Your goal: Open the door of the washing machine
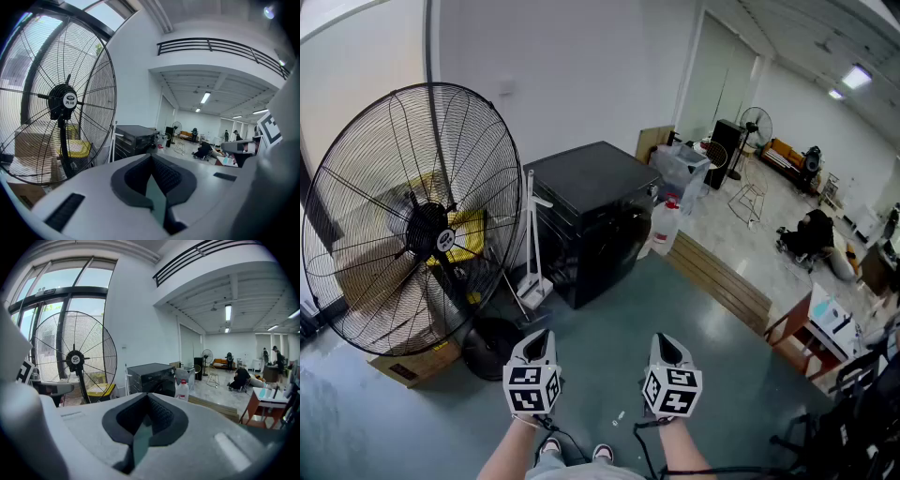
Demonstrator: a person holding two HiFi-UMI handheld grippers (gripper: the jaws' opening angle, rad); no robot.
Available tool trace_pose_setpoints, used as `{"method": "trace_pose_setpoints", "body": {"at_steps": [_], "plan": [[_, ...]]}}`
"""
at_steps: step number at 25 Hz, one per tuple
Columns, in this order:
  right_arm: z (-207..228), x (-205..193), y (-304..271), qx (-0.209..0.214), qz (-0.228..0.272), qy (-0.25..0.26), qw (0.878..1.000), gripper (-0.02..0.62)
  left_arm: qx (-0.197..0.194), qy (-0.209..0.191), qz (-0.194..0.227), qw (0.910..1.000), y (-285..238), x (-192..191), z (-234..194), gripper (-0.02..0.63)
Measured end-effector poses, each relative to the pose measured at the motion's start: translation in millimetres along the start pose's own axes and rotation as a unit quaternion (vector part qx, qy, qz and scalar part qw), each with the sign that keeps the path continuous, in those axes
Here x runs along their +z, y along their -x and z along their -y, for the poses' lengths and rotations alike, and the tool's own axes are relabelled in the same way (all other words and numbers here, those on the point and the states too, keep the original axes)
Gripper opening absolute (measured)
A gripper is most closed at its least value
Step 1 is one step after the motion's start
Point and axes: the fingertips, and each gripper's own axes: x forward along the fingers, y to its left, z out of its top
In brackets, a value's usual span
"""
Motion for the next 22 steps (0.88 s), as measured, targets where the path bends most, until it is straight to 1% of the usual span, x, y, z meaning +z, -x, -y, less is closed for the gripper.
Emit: {"method": "trace_pose_setpoints", "body": {"at_steps": [5,11,16,19,22], "plan": [[9,-6,3,0.002,-0.004,-0.003,1.0,0.005,0.001,-0.004,-0.005,1.0,-2,-5,9,0.003],[30,-5,0,0.016,-0.001,-0.005,1.0,0.005,0.009,-0.002,-0.009,0.9999,-13,-9,28,0.003],[59,-2,-5,0.031,0.001,-0.014,0.999,0.005,0.022,0.0,-0.004,0.9998,-29,-6,48,0.003],[80,-7,-8,0.037,-0.01,-0.01,0.999,0.005,0.033,0.008,0.0,0.9994,-38,-8,61,0.003],[102,-14,-14,0.04,-0.024,-0.02,0.999,0.005,0.036,0.01,-0.001,0.9993,-45,-11,77,0.003]]}}
